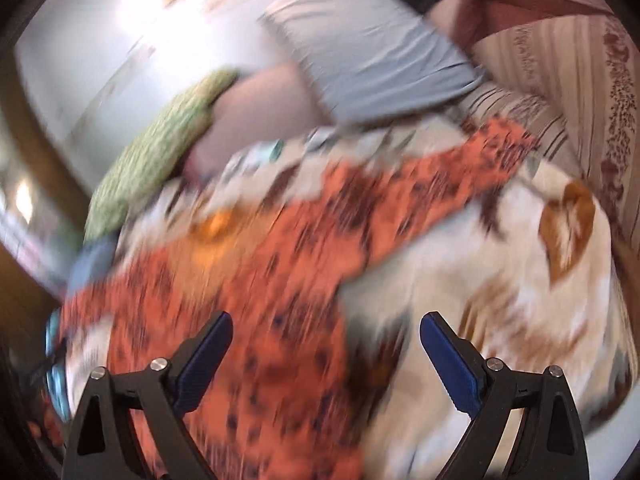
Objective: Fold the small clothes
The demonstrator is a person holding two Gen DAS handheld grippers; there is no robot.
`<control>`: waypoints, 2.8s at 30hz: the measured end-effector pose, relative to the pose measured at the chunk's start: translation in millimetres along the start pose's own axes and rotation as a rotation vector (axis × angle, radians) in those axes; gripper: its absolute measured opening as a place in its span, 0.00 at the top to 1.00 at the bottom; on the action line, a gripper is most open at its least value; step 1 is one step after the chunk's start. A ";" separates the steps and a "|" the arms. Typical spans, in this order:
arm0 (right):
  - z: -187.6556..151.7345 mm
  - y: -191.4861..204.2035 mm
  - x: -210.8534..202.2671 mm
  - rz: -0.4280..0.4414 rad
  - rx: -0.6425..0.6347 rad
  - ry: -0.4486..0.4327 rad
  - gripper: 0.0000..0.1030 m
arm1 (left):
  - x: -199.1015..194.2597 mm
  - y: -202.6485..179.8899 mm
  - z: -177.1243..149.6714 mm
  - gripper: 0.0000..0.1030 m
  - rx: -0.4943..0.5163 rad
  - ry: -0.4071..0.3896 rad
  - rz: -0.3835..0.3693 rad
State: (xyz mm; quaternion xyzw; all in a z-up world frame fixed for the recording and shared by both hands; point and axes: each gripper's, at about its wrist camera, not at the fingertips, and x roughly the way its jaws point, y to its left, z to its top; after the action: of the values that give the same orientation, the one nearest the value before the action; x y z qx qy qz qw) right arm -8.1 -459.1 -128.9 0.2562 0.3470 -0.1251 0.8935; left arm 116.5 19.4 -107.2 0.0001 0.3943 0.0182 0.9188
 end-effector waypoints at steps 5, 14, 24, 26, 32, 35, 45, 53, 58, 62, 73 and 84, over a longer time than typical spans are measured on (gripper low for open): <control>57.2 -88.6 53.4 0.014 0.336 -0.062 0.09 | 37.8 -58.2 32.2 0.00 0.037 -0.003 -0.051; 97.4 -205.8 121.2 0.031 0.713 -0.104 0.36 | 116.6 -111.6 34.0 0.00 0.043 0.060 -0.055; 129.9 -233.3 174.7 -0.060 0.719 -0.097 0.52 | 141.7 -104.6 31.0 0.00 0.079 0.065 -0.011; 139.0 -231.9 187.1 -0.041 0.693 -0.078 0.71 | 146.2 -99.1 33.5 0.00 0.063 0.075 -0.002; 149.4 -203.4 187.1 -0.001 0.630 -0.124 0.92 | 145.3 -81.2 43.1 0.00 0.007 0.072 -0.003; 161.8 -160.0 170.8 0.073 0.550 -0.156 0.93 | 137.1 -68.9 47.9 0.00 -0.015 0.053 -0.004; 149.3 104.6 130.2 0.397 0.195 -0.047 0.93 | 125.2 8.1 53.1 0.00 -0.105 0.030 0.059; 24.2 302.8 209.7 0.491 0.008 0.195 0.91 | 134.5 76.7 50.2 0.00 -0.184 0.050 0.117; -80.8 386.1 259.4 0.309 -0.250 0.341 0.85 | 137.5 104.3 52.1 0.00 -0.235 0.061 0.132; -122.8 416.9 254.4 0.227 -0.510 0.352 0.83 | 135.8 113.4 54.6 0.00 -0.261 0.055 0.119; -96.2 377.7 191.9 0.355 -0.599 0.236 0.80 | 143.7 121.2 59.3 0.00 -0.290 0.075 0.116; -99.2 404.8 241.6 0.416 -0.449 0.394 0.78 | 143.3 245.8 42.5 0.00 -0.655 0.103 0.297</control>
State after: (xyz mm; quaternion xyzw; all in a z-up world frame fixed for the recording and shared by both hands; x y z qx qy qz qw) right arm 275.1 -77.1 -206.3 0.1378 0.4716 0.1906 0.8498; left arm 237.7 270.4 -178.1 -0.2380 0.4090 0.2766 0.8364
